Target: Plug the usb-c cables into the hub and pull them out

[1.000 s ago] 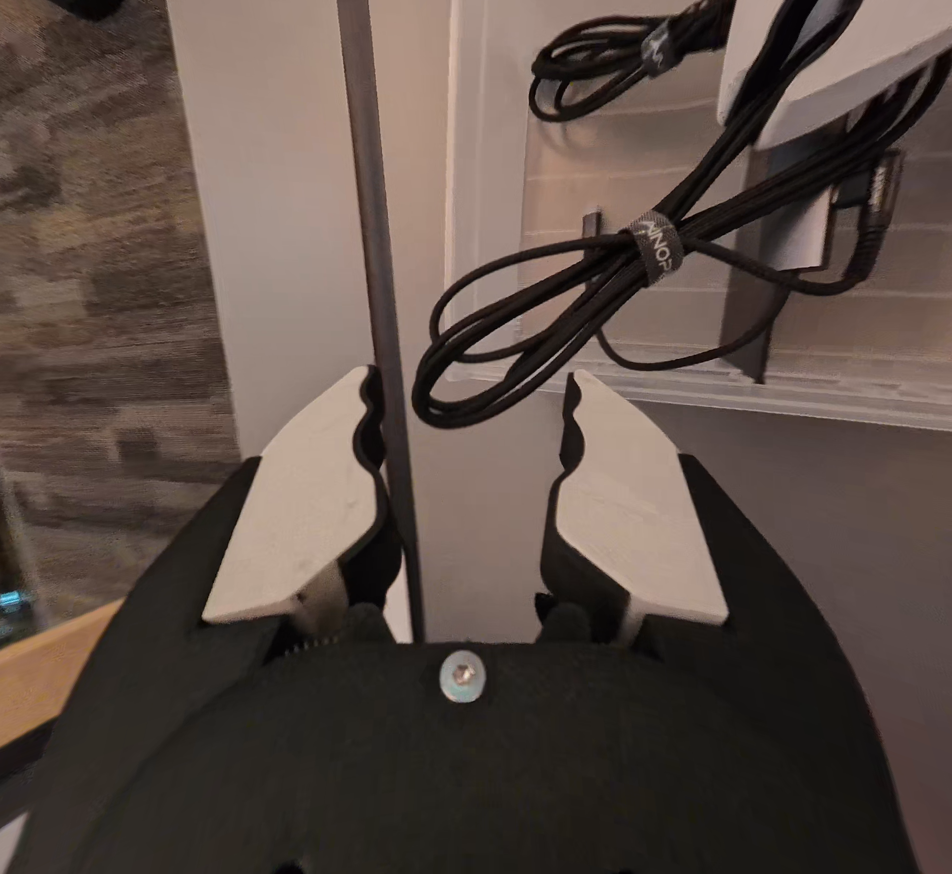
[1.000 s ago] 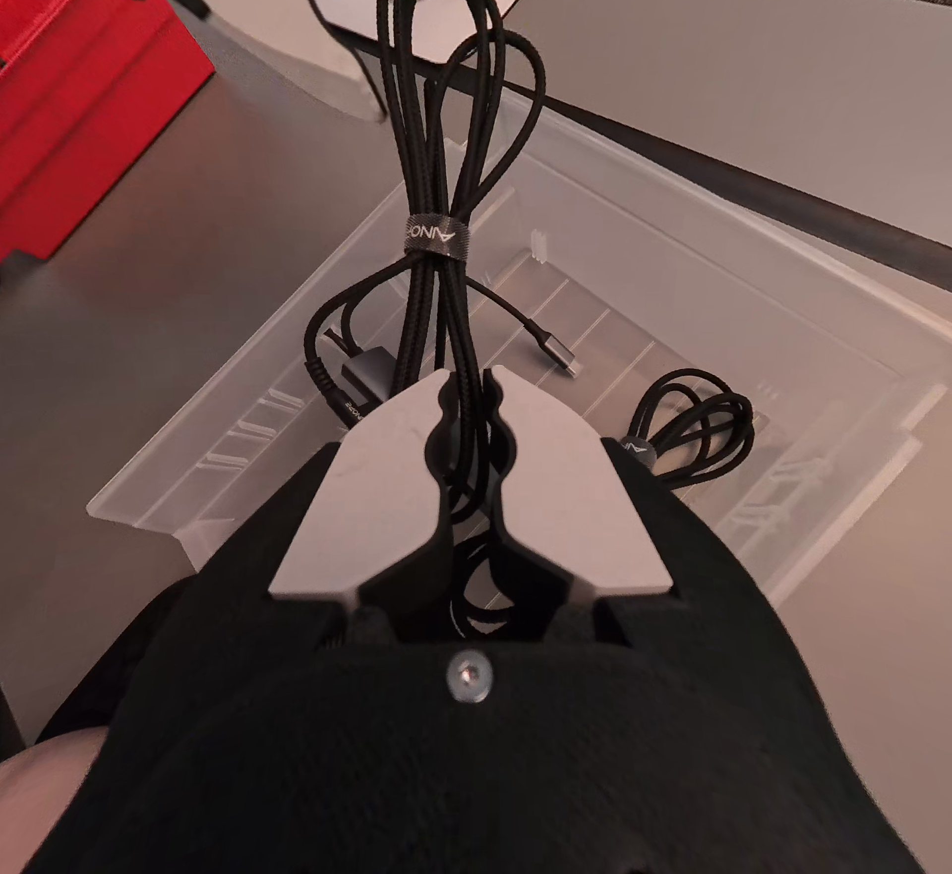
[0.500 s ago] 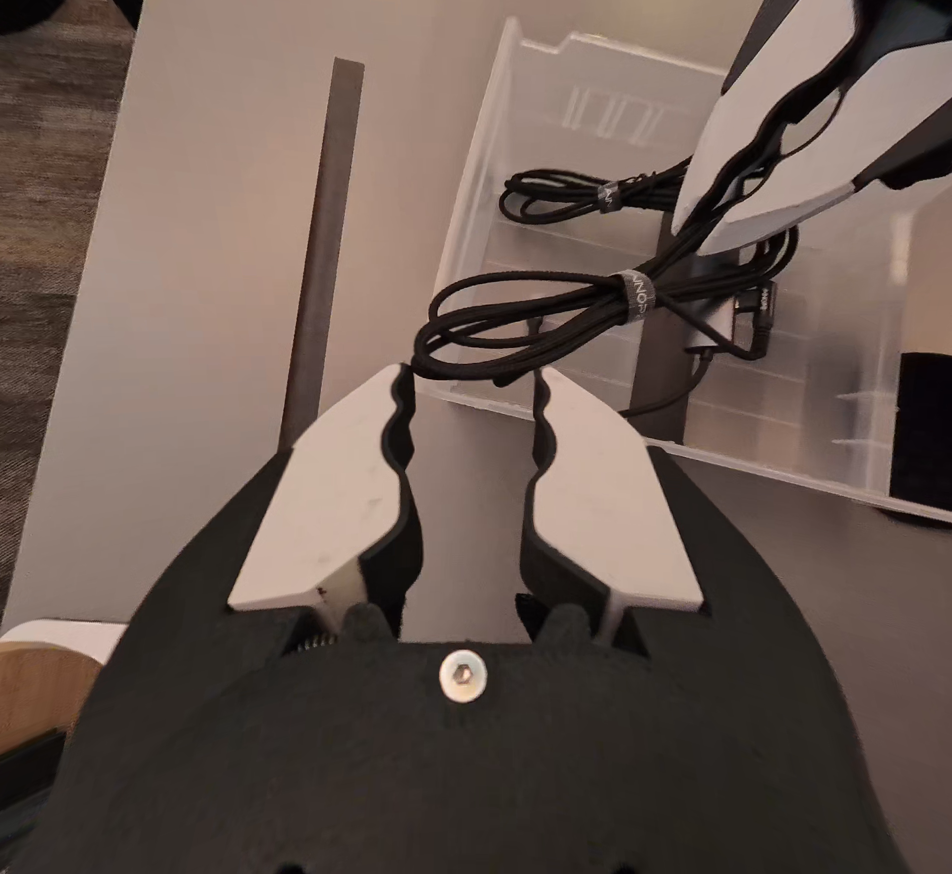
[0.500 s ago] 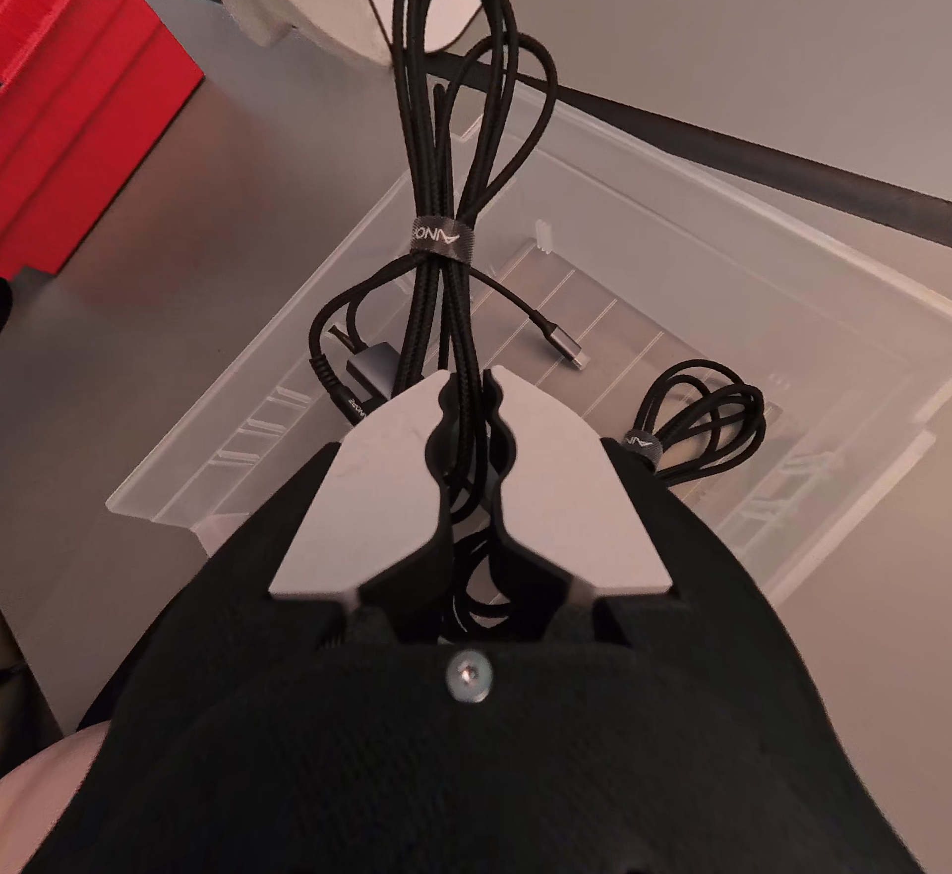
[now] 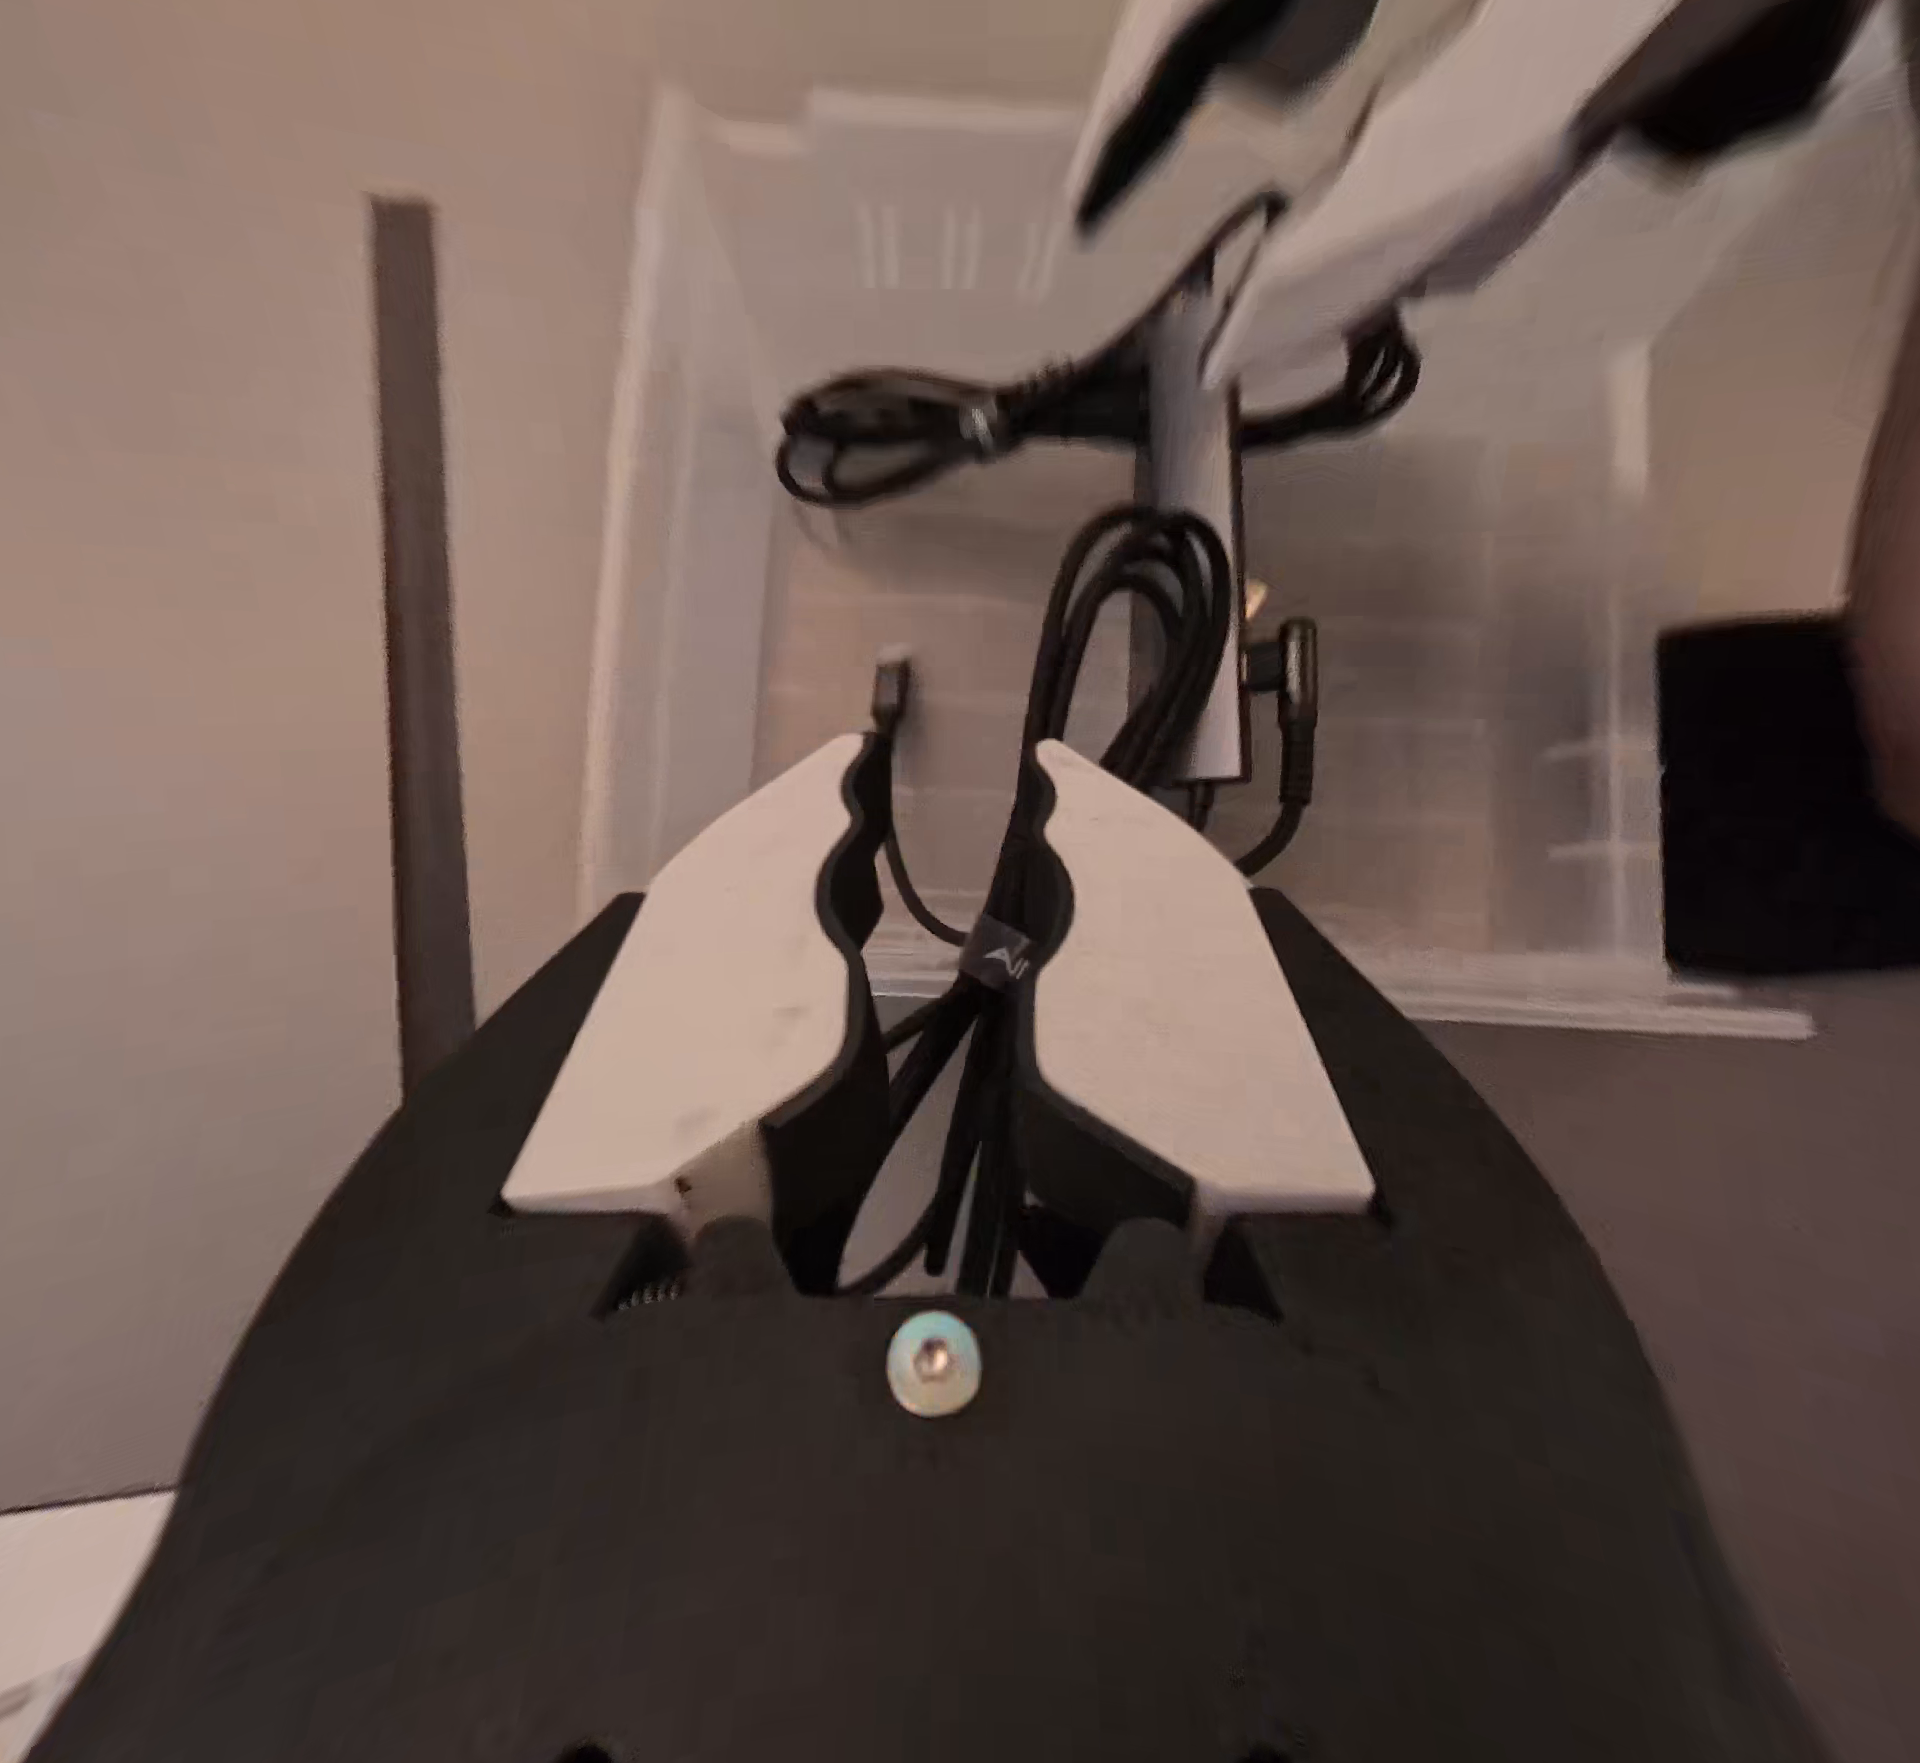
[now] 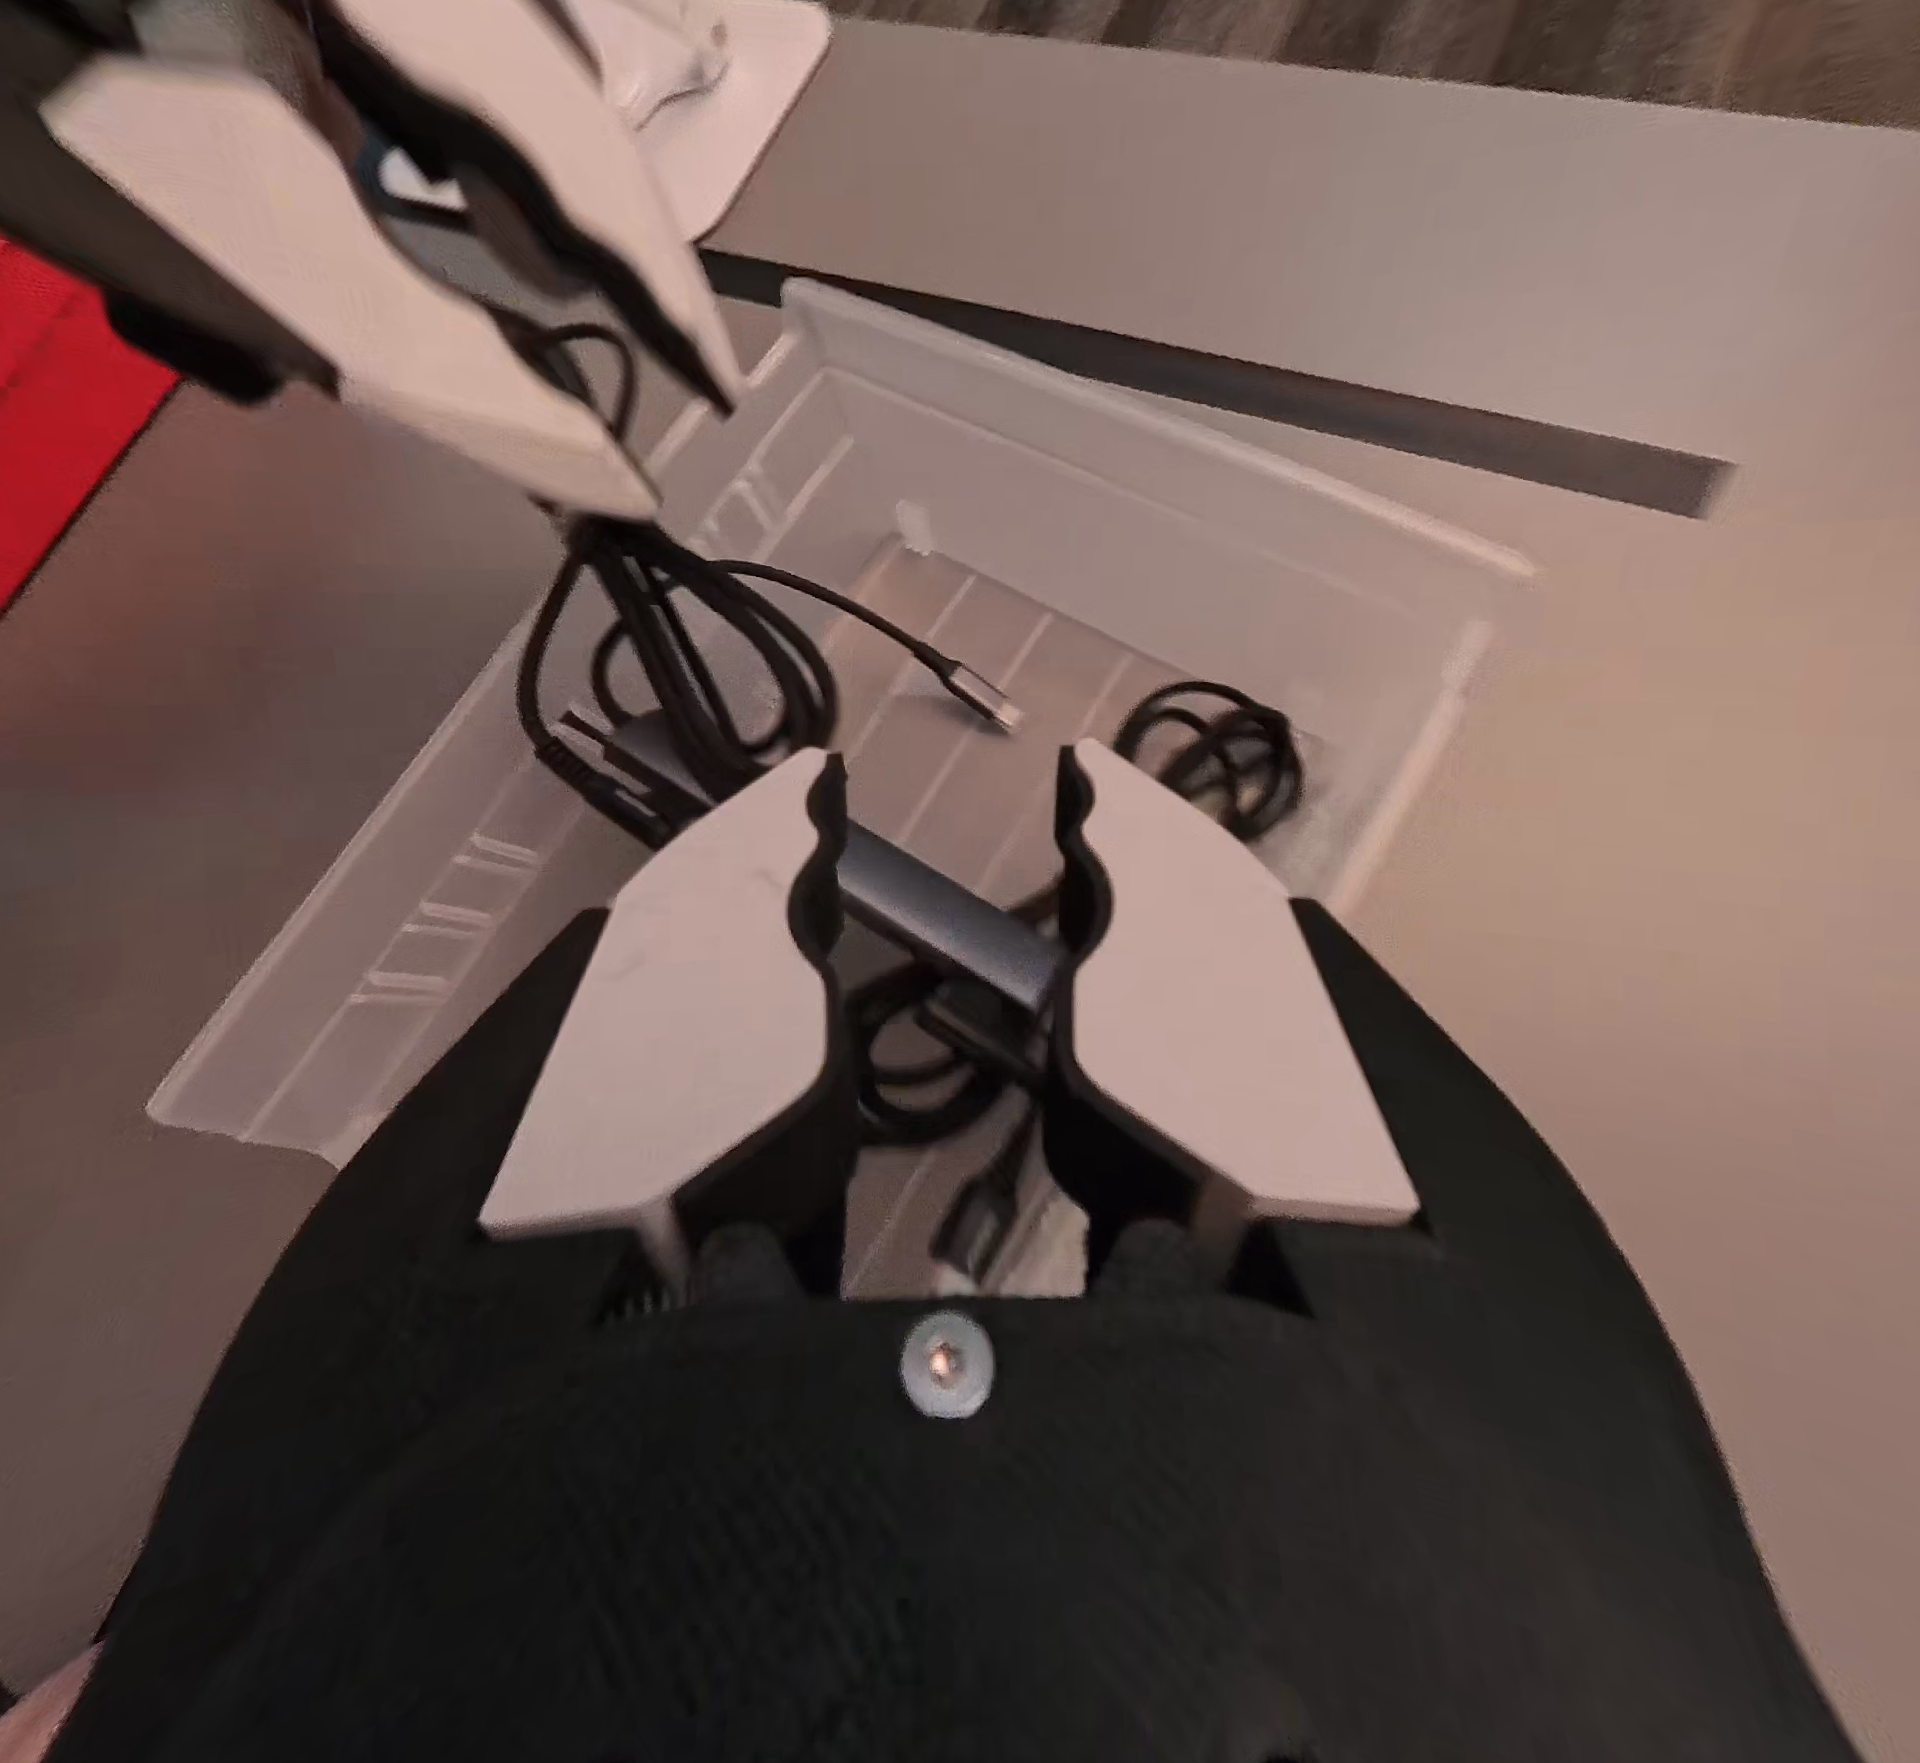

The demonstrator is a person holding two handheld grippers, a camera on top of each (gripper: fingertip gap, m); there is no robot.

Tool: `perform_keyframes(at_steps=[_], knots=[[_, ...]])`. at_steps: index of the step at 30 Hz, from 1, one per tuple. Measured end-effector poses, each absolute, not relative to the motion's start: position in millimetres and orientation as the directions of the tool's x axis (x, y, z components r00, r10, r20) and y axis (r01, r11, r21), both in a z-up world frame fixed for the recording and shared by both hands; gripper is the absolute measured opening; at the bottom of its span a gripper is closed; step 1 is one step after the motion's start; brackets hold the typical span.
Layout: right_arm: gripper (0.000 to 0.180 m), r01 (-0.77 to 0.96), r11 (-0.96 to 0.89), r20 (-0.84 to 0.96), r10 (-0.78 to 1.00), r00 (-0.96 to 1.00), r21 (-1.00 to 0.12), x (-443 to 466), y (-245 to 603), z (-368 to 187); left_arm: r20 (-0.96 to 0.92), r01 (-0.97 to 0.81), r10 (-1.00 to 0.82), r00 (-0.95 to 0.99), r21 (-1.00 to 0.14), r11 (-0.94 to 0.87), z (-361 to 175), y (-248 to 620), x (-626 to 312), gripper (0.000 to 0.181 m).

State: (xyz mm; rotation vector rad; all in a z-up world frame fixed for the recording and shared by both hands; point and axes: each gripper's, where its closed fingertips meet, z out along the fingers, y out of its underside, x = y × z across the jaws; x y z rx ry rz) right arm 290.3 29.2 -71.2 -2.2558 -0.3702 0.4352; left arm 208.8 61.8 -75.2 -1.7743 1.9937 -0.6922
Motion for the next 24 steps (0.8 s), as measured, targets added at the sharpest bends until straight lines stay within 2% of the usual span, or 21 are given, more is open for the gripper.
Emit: perform_keyframes(at_steps=[2,6,10,13,17,20,24], knots=[[0.039,0.107,-0.667,-0.160,0.326,0.932,-0.737,310.6,14.5,-69.8,0.038,-0.853,-0.985,-0.167,-0.506,0.124,-94.4,51.7,207.1,0.021],[0.036,0.109,-0.754,-0.131,0.252,0.959,-0.648,331.7,-16.6,-84.4,-0.049,-0.895,-0.985,-0.168,-0.411,0.173,-113.9,54.3,209.1,0.017],[0.021,0.186,-0.790,-0.139,0.323,0.936,-0.585,317.1,-20.9,-99.6,-0.091,-0.926,-0.985,-0.146,-0.339,0.168,-118.4,59.7,211.5,0.014],[0.021,0.221,-0.805,-0.120,0.339,0.933,-0.551,312.8,-12.0,-111.0,-0.136,-0.951,-0.982,-0.134,-0.260,0.166,-122.4,65.0,210.5,0.013],[0.020,0.234,-0.791,-0.126,0.363,0.923,-0.565,311.1,-4.9,-115.4,-0.261,-0.957,-0.955,-0.139,-0.214,0.197,-125.9,78.7,211.4,0.010],[0.020,0.221,-0.789,-0.130,0.353,0.927,-0.573,313.6,-1.1,-115.6,-0.262,-0.951,-0.955,-0.140,-0.231,0.203,-126.4,76.5,210.7,0.015],[0.025,0.241,-0.788,-0.105,0.358,0.928,-0.566,313.8,2.9,-117.2,-0.227,-0.904,-0.973,-0.032,-0.409,0.125,-102.6,78.2,214.4,0.021]])
